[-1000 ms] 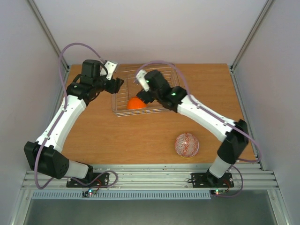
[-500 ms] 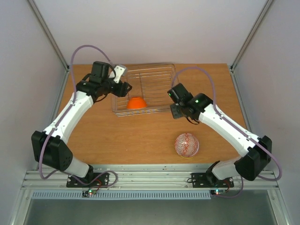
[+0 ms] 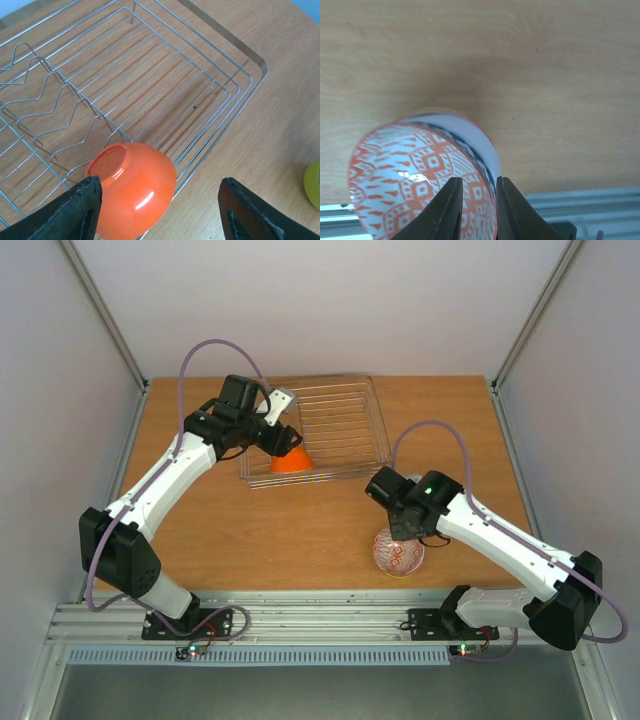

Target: Load the bowls into the dish rack

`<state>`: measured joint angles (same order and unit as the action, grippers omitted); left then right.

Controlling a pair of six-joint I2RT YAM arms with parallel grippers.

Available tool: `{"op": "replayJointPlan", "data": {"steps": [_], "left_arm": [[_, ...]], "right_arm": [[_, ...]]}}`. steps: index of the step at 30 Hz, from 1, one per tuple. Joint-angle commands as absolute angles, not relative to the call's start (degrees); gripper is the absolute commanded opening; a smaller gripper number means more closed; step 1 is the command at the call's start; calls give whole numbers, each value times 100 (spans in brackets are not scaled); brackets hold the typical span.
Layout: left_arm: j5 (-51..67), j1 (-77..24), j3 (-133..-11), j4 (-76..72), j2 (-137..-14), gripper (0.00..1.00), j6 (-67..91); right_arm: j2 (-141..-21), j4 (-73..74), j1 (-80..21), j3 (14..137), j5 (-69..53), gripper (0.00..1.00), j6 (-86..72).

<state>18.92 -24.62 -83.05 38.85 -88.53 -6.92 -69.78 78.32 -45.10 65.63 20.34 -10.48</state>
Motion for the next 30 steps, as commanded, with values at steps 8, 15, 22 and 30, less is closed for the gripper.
{"op": "replayJointPlan", "data": {"steps": [8, 15, 22, 30], "left_arm": [[2074, -2470, -8490, 3891, -8954, 65, -686], [2074, -2470, -8512, 3907, -8953, 65, -706], [2090, -2470, -8565, 3959, -8953, 65, -728], [2135, -2470, -8606, 3989, -8956, 65, -732]], "right_arm": [[-7062, 8227, -4780, 6214, 2159, 23, -1863], [-7375, 8157, -4872, 6130, 2104, 25, -1867], [-7506, 8127, -4928, 6081, 2102, 21, -1890], [-7703, 8322, -4999, 6082, 2267, 22, -2114]]}}
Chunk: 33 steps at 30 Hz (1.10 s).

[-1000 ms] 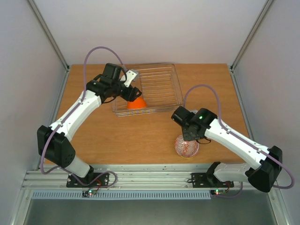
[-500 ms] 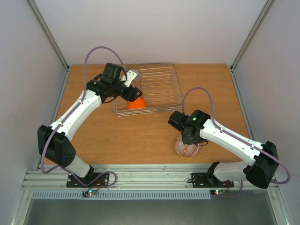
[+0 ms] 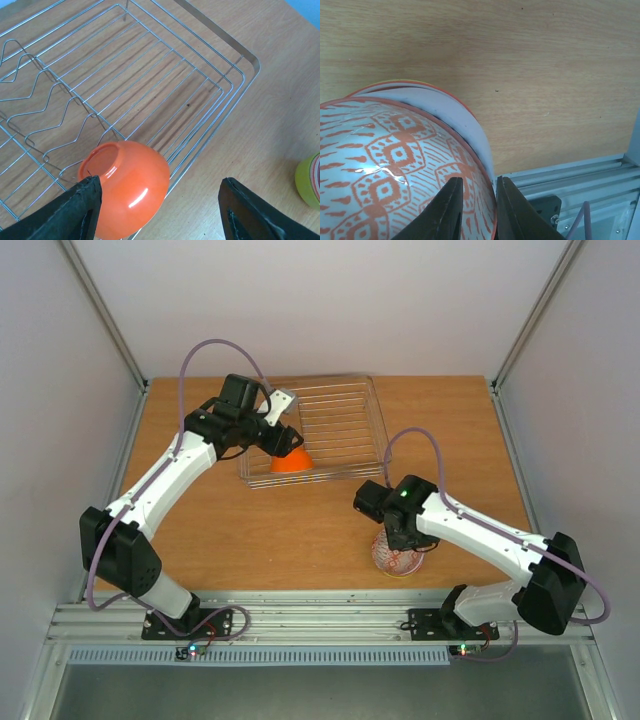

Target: Load the bowls into the dish rack

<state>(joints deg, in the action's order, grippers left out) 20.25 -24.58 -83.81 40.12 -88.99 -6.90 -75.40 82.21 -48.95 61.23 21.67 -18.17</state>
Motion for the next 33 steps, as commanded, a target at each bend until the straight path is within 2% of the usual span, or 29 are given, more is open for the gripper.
{"op": "replayJointPlan", "data": {"steps": [1, 6, 10, 12, 14, 15, 24, 33], "left_arm": [[2136, -2470, -8609, 3996, -8949, 65, -734], [2153, -2470, -8613, 4007, -8950, 66, -737], [2167, -2470, -8615, 4013, -8954, 66, -740], [2167, -2470, -8614, 4008, -8952, 65, -738], [2162, -2470, -8615, 4006, -8947, 66, -738], [2162, -2470, -8614, 4010, -8952, 66, -738], [2127, -2470, -8630, 4014, -8947, 66, -745], [2001, -2474, -8660, 4052, -8881, 66, -795]], "right_arm": [[-7732, 8356, -5007, 6082, 2304, 23, -2152], [-7785, 8376, -5026, 6032, 2341, 24, -2218], [-7814, 8342, -5036, 5952, 2333, 21, -2256], [-7831, 8381, -5064, 5962, 2374, 16, -2302], [-7811, 8421, -5084, 5990, 2416, 4, -2337], [-7794, 8452, -5088, 6012, 2439, 2, -2356], [-7454, 8929, -5459, 6731, 2670, 1, -2404], [-7157, 8807, -5581, 7922, 3314, 1, -1448]]}}
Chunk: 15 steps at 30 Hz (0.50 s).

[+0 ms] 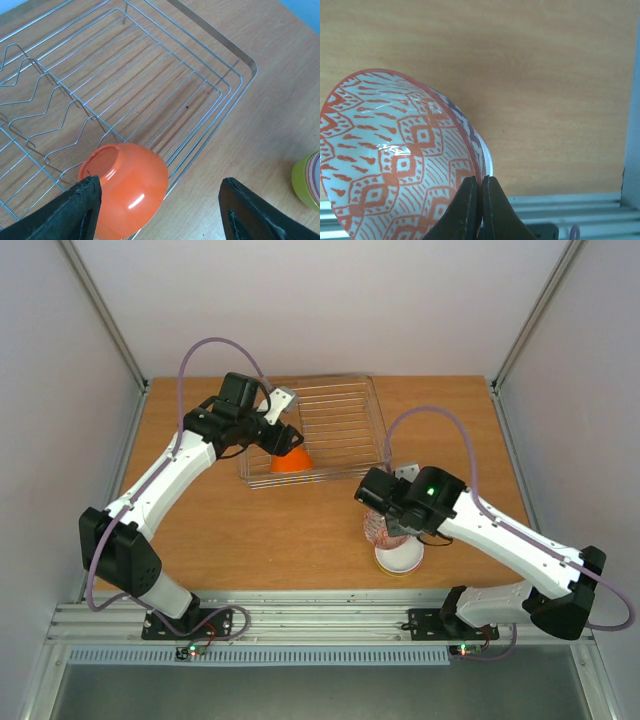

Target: Load the bowls into the dish rack

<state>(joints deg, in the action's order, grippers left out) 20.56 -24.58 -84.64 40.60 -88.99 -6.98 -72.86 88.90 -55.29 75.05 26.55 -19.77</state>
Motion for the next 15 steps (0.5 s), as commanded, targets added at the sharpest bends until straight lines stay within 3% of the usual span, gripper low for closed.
{"op": "replayJointPlan", "data": {"steps": [1, 9, 15], "left_arm": [[1967, -2471, -8677, 4078, -8873, 66, -812], [884, -2462, -8610, 3920, -8582, 66, -1022], [440, -1927, -8311, 3499, -8034, 68, -1136]], "right_arm": [[-7208, 8758, -5581, 8040, 3461, 1, -1298], [-8032, 6956, -5247, 8977, 4729, 1, 1431], [-8606, 4391, -4380, 9352, 3648, 1, 3785]]}}
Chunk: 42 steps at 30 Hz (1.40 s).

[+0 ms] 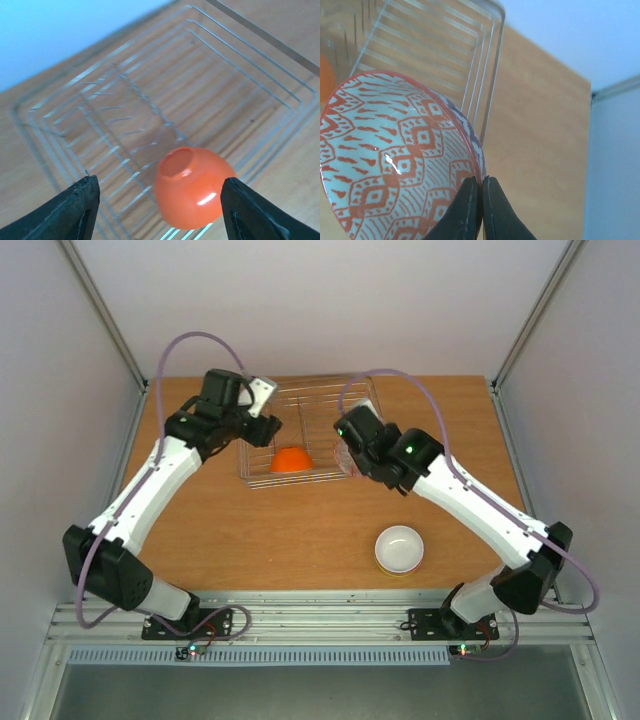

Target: Load the bowls into the dish rack

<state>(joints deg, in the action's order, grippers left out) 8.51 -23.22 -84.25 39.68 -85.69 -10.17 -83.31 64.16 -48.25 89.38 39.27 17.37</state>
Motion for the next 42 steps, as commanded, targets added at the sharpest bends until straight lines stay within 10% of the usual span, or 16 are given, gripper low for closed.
{"op": "replayJointPlan", "data": {"steps": [1, 23, 42], "left_arm": [[469, -1804, -8279, 3475, -7937, 68, -1107], [1157, -835, -8074, 3452, -7656, 69, -933], [1199, -835, -8012, 3414, -7857, 69, -949]], "right_arm": [[-8771, 4134, -4294, 9442, 3572, 1, 4038], [-11354, -2325, -3944, 8563, 2517, 1, 8679], [-11539, -3700, -4037, 7875, 1824, 1, 9306]]}}
